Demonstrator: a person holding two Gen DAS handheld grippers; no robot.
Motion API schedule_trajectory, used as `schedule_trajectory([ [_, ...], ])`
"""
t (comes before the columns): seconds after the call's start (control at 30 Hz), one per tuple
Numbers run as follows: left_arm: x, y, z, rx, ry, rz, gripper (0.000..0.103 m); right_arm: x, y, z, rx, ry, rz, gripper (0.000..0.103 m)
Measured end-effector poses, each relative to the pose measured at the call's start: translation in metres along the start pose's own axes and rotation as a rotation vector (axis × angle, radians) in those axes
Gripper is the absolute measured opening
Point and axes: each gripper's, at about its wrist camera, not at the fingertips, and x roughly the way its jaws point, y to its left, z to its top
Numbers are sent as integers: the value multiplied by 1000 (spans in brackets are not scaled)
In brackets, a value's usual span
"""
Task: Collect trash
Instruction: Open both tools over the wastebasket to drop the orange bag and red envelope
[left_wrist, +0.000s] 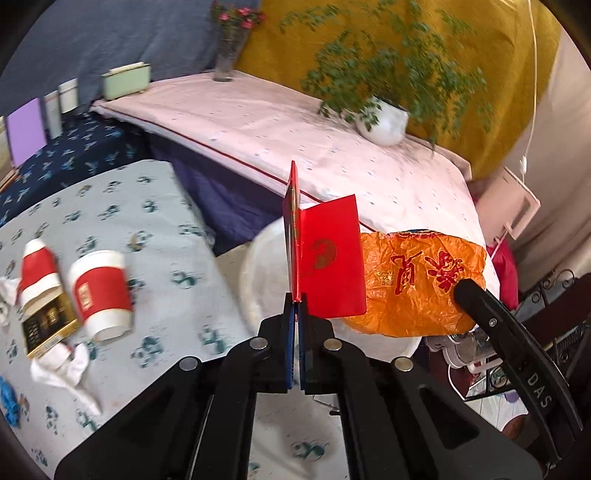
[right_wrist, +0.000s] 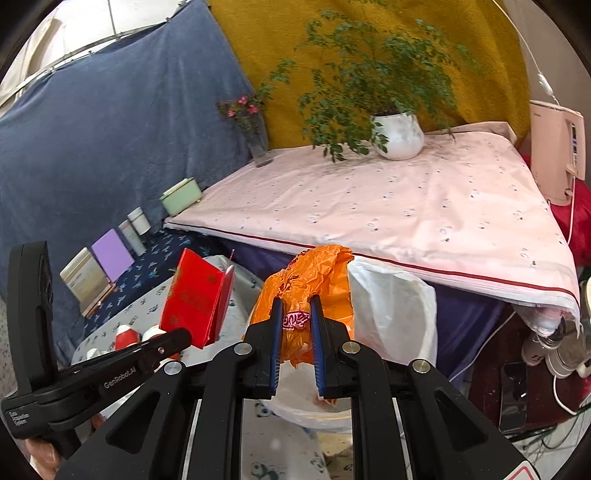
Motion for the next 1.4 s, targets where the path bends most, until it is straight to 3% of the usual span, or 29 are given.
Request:
schedule_trajectory([
  [0.1,13,-7,2,-3,18,-27,7,3,-12,0,19,2,-16,14],
  [0.17,16,-7,2,-18,16,-22,37,5,-17,0,26,2,-22,14],
  [0.23,15,-6,1,-25,-9,-5,50,7,-21,1,30,3,-24,13],
  [0.6,13,10,-1,-42,-3,28,52,26,-17,3,14,23,-23,11],
  [0.8,5,27,-5,-74,-15,49,57,42,-4,5,-17,32,-22,11],
  [0.87,0,35,-7,-90,-24,62,64,47,1,7,-25,35,-17,11],
  [0.93,-5,41,-8,-102,-37,78,70,51,6,9,-31,28,-19,18],
  [1.03,-14,54,-11,-118,-61,119,79,56,13,11,-38,32,-10,19],
  [1.17,-23,71,-18,-148,-70,148,79,54,27,9,-51,36,14,19],
  [1.4,-44,108,-33,-221,-82,196,80,51,65,-1,-89,59,66,30],
])
